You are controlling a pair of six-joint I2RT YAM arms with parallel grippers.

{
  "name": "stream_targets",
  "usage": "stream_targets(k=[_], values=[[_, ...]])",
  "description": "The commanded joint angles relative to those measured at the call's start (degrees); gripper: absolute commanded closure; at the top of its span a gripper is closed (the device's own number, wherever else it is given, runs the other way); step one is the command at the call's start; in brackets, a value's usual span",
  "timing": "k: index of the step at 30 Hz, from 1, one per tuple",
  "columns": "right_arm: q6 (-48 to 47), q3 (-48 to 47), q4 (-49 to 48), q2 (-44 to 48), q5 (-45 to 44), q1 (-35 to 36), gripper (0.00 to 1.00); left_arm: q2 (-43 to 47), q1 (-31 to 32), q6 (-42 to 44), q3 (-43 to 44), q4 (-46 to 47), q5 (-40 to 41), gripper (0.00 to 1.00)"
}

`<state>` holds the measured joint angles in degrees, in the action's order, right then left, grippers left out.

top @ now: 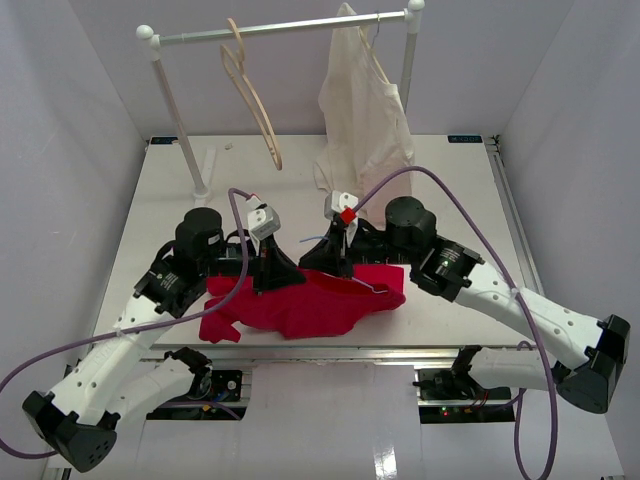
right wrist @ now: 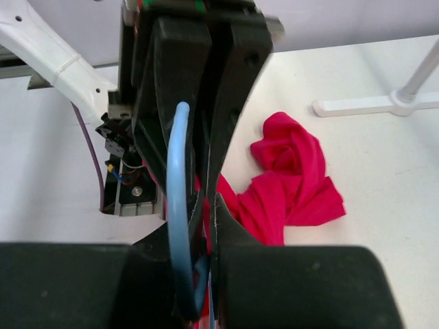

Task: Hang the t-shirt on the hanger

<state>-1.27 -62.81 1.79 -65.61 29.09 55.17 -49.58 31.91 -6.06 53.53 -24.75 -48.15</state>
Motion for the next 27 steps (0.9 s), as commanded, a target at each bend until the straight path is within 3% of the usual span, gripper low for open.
stream_targets(k=[1,12,16,20,27], values=[[-0.8,1.2,5.4,8.0,-3.2,-2.5,0.92,3.2,-1.6,0.4,5.7,-6.9,15.8,0.79],[-3.0,-2.4,14.9,6.0,-4.4,-3.0,0.92,0.5,-1.7,-1.4,9.0,-6.3,16.5,0.59],[-3.5,-4.2,17.3,5.9,-7.4,-3.7,0.92,1.1,-1.7,0.0,9.7,-7.2,21.4,0.52],[-3.6,-10.7,22.8,5.5,-11.0,-5.6,0.92,3.1,-1.7,2.1,10.4,-11.0,32.0,0.45],[-2.4,-23.5,30.7,4.0,-14.2,-6.7,0.92,5.8,-1.7,2.5,7.1,-15.4,40.0,0.46]])
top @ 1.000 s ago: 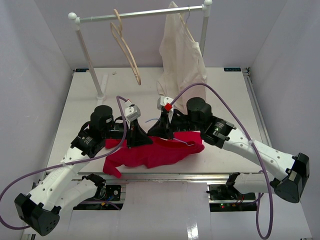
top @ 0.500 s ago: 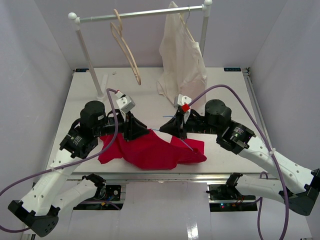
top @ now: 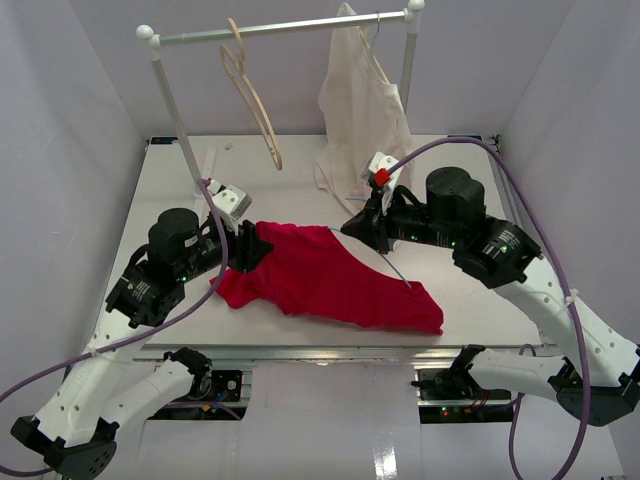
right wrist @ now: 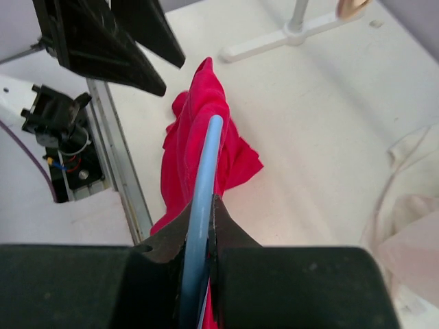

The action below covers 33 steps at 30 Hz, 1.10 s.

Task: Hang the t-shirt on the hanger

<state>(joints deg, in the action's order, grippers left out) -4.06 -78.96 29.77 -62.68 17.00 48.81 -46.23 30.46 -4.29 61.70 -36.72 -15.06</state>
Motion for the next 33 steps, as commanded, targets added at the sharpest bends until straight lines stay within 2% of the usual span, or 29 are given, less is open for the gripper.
stream_targets(k=[1,5,12,19,21,22,24,25,26,33], values=[[0.5,-8.5,3.3,1.2,-2.1,-0.3,0.92,3.4,-0.2,0.9,-1.9,-3.3,7.6,0.46],[0.6,-11.8,5.6,1.4,-2.1,-0.4,0.92,5.8,-0.2,2.1,-3.6,-2.2,9.5,0.45],[1.5,-12.3,5.6,3.0,0.4,-0.3,0.92,3.7,-0.2,1.9,-4.6,0.2,12.6,0.45],[1.4,-9.8,3.8,4.6,0.7,-0.4,0.92,2.0,-0.2,1.3,-7.1,5.9,6.6,0.44],[1.3,-9.2,3.6,4.8,0.9,-0.4,0.92,1.5,-0.2,1.1,-7.7,7.0,7.1,0.46],[1.2,-8.9,3.6,4.9,1.0,-0.4,0.92,1.2,-0.2,1.0,-7.8,7.2,7.7,0.5],[1.0,-8.4,3.5,5.3,0.7,-0.3,0.92,0.7,-0.2,0.8,-7.7,7.2,9.7,0.84],[0.9,-8.1,3.5,5.5,0.4,-0.3,0.92,0.5,-0.2,0.5,-7.6,7.1,11.3,0.95],[0.6,-7.8,3.6,5.7,-0.1,-0.3,0.92,0.5,-0.2,0.0,-7.5,7.1,13.5,1.0],[-1.6,-8.8,10.2,4.5,-6.2,-0.3,0.92,0.8,-0.2,-5.4,-3.6,5.3,35.1,1.0]])
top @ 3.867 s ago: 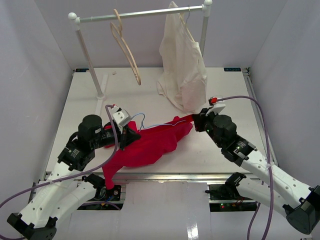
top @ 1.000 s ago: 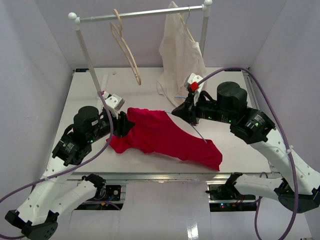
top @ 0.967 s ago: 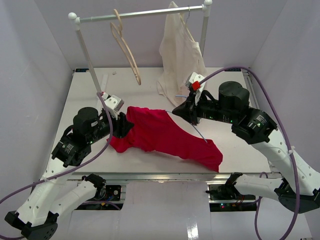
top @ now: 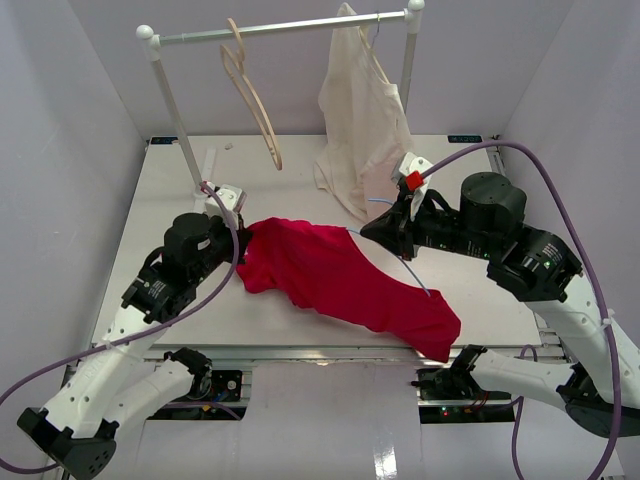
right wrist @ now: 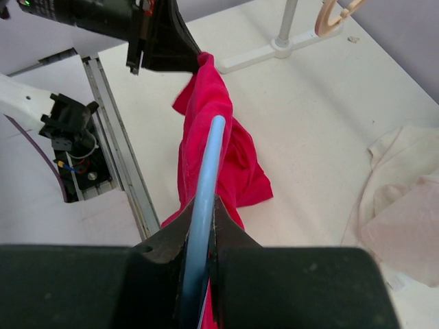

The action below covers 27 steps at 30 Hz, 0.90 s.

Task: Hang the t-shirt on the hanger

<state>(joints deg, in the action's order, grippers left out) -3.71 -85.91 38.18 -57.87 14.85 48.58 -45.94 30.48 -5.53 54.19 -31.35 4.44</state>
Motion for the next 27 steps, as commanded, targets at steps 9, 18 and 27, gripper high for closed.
stream_targets(k=[9,18,27], values=[[-4.5,-0.7,5.7,-1.4,-2.5,-0.1,0.92,-6.7,-0.2,-10.2,8.1,-5.3,27.1,1.0],[-6.8,4.7,7.2,-0.5,1.6,-0.2,0.92,-7.0,-0.5,-11.9,8.0,-4.1,24.2,1.0],[-5.4,-1.4,6.2,-1.2,3.8,-0.1,0.92,-10.4,-0.9,-4.8,13.4,-10.7,13.7,0.56]])
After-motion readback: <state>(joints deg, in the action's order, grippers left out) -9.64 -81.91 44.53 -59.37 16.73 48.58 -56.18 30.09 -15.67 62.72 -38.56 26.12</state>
